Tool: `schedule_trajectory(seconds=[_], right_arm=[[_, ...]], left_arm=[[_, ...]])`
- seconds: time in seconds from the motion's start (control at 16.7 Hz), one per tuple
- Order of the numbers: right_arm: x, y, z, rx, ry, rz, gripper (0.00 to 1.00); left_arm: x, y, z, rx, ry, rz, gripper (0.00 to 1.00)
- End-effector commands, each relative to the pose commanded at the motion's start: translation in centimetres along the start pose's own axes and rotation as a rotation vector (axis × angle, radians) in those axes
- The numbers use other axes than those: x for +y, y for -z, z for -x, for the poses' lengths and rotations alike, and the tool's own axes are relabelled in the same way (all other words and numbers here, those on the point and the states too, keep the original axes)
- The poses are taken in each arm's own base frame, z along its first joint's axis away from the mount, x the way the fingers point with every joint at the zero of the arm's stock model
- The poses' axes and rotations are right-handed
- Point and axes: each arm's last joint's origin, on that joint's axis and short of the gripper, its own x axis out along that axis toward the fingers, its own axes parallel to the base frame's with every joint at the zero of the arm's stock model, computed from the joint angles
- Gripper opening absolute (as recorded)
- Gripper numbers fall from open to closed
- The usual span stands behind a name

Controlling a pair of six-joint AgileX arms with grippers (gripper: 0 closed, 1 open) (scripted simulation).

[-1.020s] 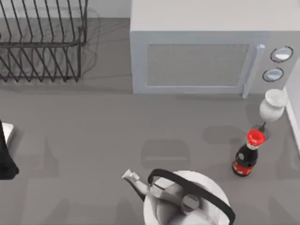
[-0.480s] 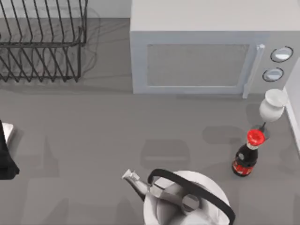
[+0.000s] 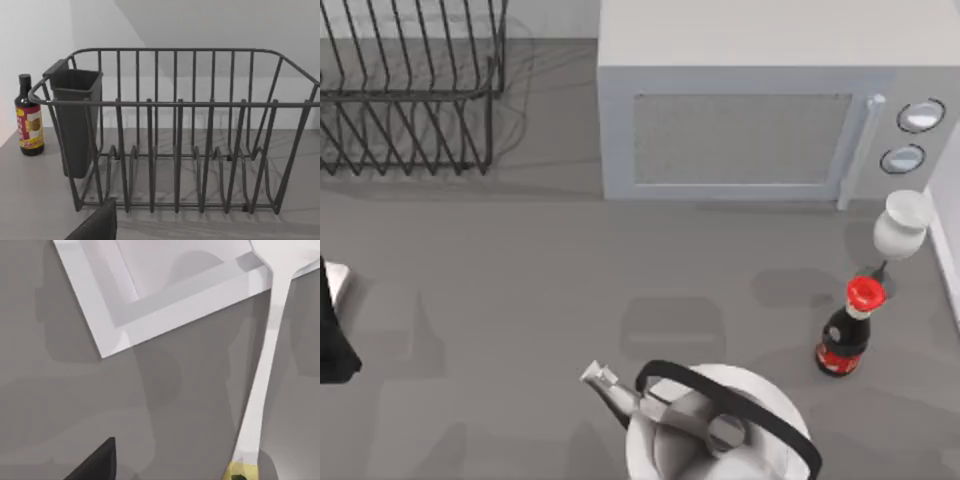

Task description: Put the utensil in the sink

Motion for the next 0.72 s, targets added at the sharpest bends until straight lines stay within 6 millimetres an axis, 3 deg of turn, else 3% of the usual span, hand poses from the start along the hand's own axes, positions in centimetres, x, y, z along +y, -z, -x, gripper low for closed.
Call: schedule_trajectory(seconds=[0.36, 0.72], right_arm=[[0.1, -3.5, -1.2, 0.252, 0.093, -0.119, 1.00], [0.2, -3.7, -1.3, 0.267, 0.097, -0.122, 1.00]], left_arm=[[0.0, 0.0, 0.0, 0.000, 0.000, 0.000, 1.00], [0.0, 0.0, 0.0, 0.000, 0.000, 0.000, 1.00]])
